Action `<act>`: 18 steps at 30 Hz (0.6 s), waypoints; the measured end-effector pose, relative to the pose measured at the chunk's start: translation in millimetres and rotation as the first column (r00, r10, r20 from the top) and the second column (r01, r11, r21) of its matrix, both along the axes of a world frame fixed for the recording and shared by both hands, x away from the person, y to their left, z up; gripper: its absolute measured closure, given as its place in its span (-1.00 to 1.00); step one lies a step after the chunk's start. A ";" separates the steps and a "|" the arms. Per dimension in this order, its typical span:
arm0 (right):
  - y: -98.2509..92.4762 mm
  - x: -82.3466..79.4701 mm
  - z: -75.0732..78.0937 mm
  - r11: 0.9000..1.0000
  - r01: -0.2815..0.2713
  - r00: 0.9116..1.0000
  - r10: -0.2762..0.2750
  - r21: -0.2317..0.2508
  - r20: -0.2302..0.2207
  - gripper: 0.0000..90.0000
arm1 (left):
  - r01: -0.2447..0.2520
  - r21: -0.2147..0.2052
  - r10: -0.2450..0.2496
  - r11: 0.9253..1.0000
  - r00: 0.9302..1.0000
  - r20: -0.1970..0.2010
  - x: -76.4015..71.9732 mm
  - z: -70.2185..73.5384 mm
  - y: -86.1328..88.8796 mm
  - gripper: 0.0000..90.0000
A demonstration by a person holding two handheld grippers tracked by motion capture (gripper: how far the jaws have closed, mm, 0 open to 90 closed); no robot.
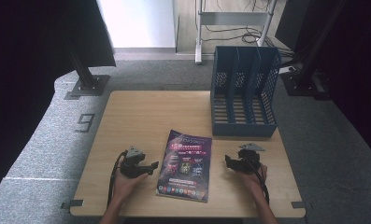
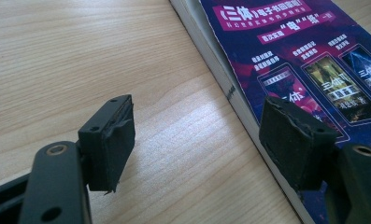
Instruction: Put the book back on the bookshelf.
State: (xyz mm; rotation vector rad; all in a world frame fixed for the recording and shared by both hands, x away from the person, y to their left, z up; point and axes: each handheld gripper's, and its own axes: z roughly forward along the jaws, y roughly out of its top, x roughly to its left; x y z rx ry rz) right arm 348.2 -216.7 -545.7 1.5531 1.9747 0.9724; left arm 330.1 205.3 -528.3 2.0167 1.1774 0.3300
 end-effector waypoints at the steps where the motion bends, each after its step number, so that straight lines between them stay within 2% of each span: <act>1: 1.6 -0.7 2.5 1.000 -0.006 1.000 0.006 0.008 0.015 -0.65 | 0.001 0.001 -0.001 1.000 1.000 0.000 0.1 -0.2 -0.4 -0.40; 8: 7.4 -3.8 10.6 0.999 -0.033 0.998 0.031 0.038 0.063 -0.61 | 0.001 0.002 -0.001 1.000 1.000 0.002 0.1 -0.7 -1.4 -0.40; 18: 13.6 -6.4 16.8 0.996 -0.064 0.994 0.058 0.058 0.096 -0.60 | 0.000 0.000 0.000 1.000 1.000 0.001 -0.1 -0.8 -2.5 -0.40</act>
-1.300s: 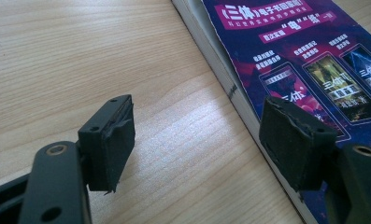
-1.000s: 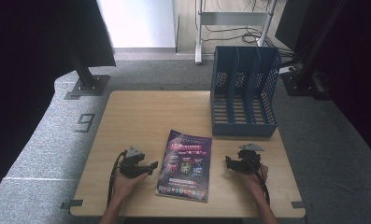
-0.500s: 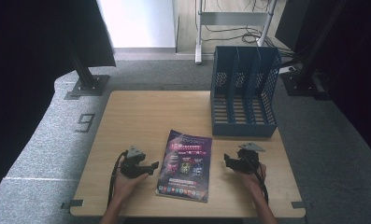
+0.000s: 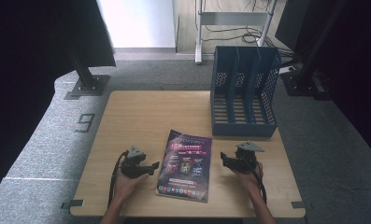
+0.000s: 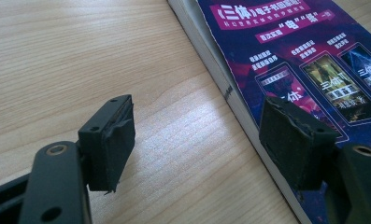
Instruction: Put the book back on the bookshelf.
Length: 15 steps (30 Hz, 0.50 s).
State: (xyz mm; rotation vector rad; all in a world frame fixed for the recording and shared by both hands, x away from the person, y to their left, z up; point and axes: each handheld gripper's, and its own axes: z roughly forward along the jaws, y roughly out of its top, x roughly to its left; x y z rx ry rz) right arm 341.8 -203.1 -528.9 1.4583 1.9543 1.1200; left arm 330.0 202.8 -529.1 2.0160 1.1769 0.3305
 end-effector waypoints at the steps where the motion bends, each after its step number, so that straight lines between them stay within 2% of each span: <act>1: 0.0 0.0 0.0 1.000 0.000 1.000 0.000 0.000 0.000 -0.60 | 0.000 0.000 0.000 1.000 1.000 0.000 0.0 0.0 -0.1 -0.40; 15: 13.7 -3.3 11.0 0.999 -0.044 0.998 0.044 0.017 0.035 -0.59 | 0.002 -0.006 -0.002 1.000 1.000 -0.005 0.7 -1.2 -0.7 -0.40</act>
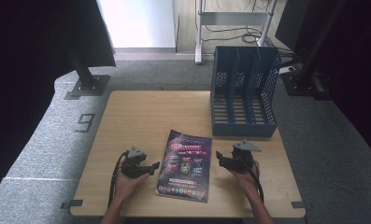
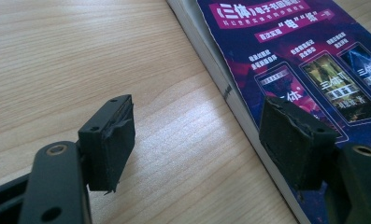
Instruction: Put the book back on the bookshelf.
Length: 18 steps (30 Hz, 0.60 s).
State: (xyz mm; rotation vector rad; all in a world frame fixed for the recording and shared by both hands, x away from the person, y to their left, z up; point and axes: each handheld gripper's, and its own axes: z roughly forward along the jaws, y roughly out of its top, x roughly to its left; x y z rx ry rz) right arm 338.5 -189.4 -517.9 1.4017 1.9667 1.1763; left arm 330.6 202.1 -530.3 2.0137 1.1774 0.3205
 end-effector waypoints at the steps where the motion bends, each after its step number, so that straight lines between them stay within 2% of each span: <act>1: 0.0 0.0 0.0 1.000 0.000 1.000 0.000 0.000 0.000 -0.59 | 0.000 0.000 0.000 1.000 1.000 0.000 0.0 0.0 0.0 -0.40; 12: 17.9 3.8 1.5 0.999 -0.047 0.999 0.047 -0.005 0.005 -0.58 | 0.004 -0.007 -0.004 1.000 1.000 -0.003 0.6 -0.7 -0.9 -0.40; 18: 31.4 7.4 -2.1 0.997 -0.071 0.997 0.070 -0.011 -0.011 -0.59 | 0.010 -0.006 -0.010 1.000 1.000 -0.007 1.3 -1.0 -1.5 -0.40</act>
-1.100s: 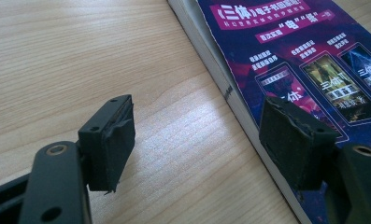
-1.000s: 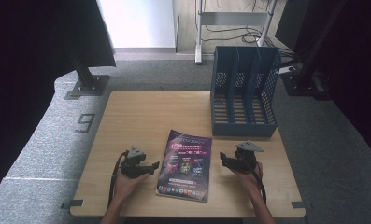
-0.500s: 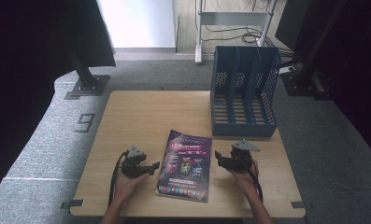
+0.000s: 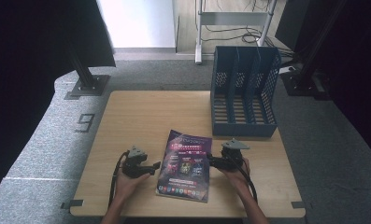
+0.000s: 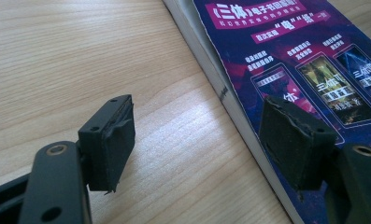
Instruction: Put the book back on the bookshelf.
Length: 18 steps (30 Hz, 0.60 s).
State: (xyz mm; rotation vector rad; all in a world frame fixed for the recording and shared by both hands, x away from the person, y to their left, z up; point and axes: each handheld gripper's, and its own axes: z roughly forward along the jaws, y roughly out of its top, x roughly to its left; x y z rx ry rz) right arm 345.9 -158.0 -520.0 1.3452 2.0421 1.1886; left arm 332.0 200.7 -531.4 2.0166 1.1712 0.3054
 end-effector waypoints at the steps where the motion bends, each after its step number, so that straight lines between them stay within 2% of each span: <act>1: 1.2 0.5 -0.1 1.000 -0.003 1.000 0.003 -0.002 0.000 -0.59 | 0.001 0.001 -0.001 1.000 1.000 0.000 0.0 -0.1 -0.4 -0.40; 8: 11.2 4.2 1.3 1.000 -0.014 1.000 0.014 0.007 -0.004 -0.59 | 0.005 -0.001 -0.005 1.000 1.000 0.000 -0.1 -0.1 -2.7 -0.40; 18: 20.1 14.7 -10.2 1.000 -0.014 0.999 0.014 0.004 -0.036 -0.60 | 0.005 0.005 -0.005 1.000 1.000 0.001 0.1 -0.4 -3.3 -0.39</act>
